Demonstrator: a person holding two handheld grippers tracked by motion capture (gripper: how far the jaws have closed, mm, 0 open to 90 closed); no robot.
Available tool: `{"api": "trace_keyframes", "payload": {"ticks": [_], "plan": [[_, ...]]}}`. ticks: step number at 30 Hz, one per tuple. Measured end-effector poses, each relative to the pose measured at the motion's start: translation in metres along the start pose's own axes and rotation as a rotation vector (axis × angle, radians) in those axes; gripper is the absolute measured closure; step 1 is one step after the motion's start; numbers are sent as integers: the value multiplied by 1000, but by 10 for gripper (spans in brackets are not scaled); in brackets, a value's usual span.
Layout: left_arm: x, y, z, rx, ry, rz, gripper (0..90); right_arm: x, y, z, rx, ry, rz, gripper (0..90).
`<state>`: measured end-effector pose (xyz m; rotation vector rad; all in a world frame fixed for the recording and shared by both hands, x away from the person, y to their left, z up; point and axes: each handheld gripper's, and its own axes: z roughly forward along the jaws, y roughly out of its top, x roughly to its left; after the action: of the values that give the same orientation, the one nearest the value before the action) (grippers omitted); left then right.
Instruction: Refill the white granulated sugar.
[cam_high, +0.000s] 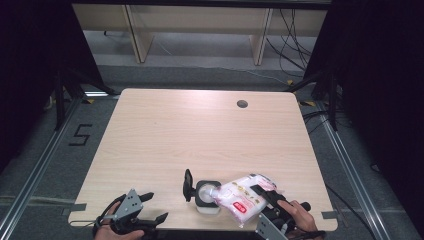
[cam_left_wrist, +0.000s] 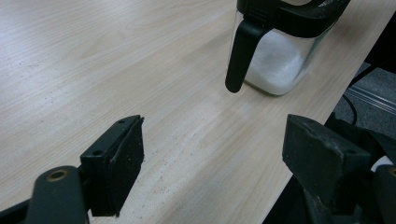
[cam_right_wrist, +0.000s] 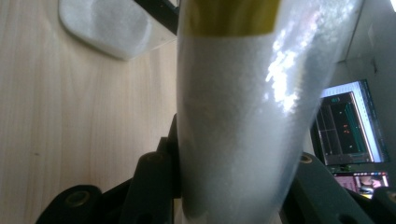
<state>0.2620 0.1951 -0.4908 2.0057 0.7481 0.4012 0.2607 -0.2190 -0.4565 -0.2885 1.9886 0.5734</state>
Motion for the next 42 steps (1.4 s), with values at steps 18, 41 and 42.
{"api": "trace_keyframes", "payload": {"ticks": [18,41,42], "plan": [[-3,-1,4,20,3,-35,201,-19,-40,46,-130,94,502,681],[-2,-1,4,19,0,-29,201,-15,-87,39,-154,63,895,694],[-2,-1,4,21,3,-26,201,-15,-88,38,-149,65,919,695]]}}
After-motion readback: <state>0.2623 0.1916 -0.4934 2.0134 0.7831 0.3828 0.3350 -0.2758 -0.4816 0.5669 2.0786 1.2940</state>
